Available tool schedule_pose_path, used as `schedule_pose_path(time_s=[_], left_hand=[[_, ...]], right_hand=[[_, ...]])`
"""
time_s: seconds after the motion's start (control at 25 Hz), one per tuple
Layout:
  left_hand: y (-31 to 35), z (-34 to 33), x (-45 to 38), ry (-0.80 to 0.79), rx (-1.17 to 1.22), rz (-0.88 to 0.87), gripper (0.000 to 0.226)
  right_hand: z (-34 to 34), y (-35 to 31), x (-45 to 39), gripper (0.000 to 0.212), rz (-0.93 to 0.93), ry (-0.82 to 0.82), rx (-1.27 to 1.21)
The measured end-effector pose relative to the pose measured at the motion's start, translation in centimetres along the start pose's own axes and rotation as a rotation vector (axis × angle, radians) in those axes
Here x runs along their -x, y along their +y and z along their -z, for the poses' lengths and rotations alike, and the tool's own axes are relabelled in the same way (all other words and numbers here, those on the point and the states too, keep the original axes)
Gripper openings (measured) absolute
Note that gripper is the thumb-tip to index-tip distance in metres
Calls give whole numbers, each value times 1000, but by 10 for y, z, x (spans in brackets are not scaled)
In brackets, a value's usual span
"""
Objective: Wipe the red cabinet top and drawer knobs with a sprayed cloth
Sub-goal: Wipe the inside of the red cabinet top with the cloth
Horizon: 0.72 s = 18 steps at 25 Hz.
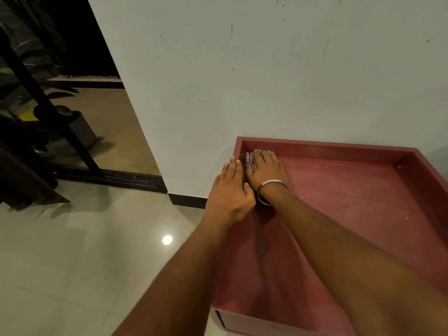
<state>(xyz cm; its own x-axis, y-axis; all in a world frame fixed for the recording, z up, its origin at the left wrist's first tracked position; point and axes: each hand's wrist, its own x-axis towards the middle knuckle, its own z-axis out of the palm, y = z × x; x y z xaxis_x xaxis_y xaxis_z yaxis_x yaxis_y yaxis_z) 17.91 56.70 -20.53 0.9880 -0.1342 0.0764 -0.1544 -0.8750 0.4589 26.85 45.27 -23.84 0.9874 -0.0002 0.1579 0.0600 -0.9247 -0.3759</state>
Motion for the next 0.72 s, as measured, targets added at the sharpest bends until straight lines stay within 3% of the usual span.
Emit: schedule_pose_path(time_s=[0.16,0.32,0.72], left_hand=[[-1,-1,-3,4,-37,5,65],[-2,-2,-1,20,-78,4,66],[0,-3,-1,32,-124,1,67]], right_hand=[[-5,-9,-2,58,-57,-23,26],[-2,-13,0,55,72,-124,36],[19,44,13,55,-51,23,57]])
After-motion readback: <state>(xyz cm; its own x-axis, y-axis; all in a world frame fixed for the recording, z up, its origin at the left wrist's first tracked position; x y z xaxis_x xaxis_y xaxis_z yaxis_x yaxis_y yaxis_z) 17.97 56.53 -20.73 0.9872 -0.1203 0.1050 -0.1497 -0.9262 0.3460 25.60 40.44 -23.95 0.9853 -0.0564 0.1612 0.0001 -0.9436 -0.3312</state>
